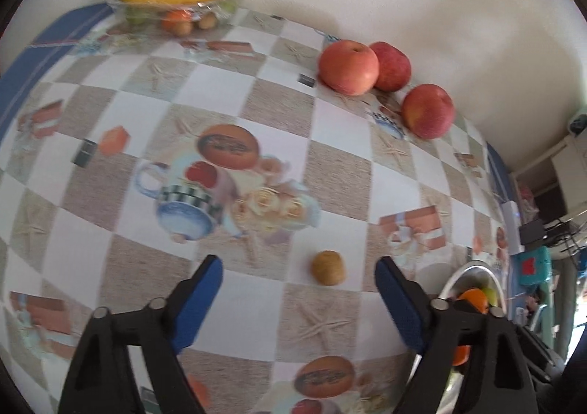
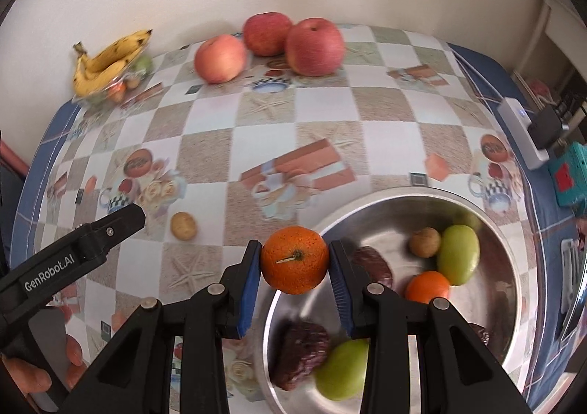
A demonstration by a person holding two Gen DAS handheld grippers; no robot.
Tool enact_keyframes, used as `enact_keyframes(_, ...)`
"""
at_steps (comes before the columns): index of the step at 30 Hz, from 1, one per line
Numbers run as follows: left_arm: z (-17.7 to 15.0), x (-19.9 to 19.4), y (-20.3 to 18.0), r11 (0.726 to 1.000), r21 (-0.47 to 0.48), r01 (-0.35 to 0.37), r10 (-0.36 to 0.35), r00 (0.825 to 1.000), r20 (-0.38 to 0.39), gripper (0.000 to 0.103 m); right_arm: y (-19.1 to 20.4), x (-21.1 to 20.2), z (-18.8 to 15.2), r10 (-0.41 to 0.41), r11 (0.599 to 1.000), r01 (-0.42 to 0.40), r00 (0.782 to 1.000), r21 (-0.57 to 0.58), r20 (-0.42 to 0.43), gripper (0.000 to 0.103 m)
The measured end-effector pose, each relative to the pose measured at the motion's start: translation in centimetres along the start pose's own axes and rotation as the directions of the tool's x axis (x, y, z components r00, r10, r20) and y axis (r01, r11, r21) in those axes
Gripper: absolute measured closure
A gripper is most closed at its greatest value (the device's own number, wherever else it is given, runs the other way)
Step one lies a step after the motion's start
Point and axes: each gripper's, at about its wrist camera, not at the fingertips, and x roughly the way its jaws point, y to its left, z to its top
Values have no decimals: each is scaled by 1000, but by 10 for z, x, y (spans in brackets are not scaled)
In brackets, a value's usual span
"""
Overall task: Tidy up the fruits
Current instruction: 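Grasp the small brown kiwi with the left tool while the right tool holds the orange, then carry the kiwi with the left tool into the steel bowl while the right tool carries the orange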
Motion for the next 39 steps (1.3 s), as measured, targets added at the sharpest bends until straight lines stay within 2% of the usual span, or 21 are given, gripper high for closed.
enact_keyframes(4, -4, 3, -2, 1000, -9, 13, -14, 1000, -9, 32, -8, 1, 0, 3, 1000, -3, 1000, 19, -4, 65)
enact_keyframes(8, -5, 17, -3, 1000, -18, 23, -23, 999, -41, 50, -7, 1, -1, 9, 1000, -8, 1000, 18, -6, 65)
enact_keyframes(12, -7, 26, -5, 1000, -16, 25, -26, 998, -59, 61, -5, 1, 0, 10, 1000, -10, 1000, 9, -7, 65)
enact_keyframes(16, -8, 26, -10, 998, 4, 56, -55, 996, -66, 78, -5, 3, -1, 8, 1000, -8, 1000, 9, -12, 65)
enact_keyframes(21, -8, 23, -14, 997, 8, 73, -72, 994, -77, 78, -5, 4, 0, 7, 1000, -7, 1000, 12, -14, 65)
enact_keyframes(30, -8, -10, -23, 992, 21, 128, -127, 991, -33, 78, -8, -4, -4, -7, 1000, 7, 1000, 15, -11, 65)
enact_keyframes(39, -27, -37, -50, 980, 96, 177, -175, 984, -28, 78, -11, -17, -14, -22, 1000, 22, 1000, 9, -5, 65)
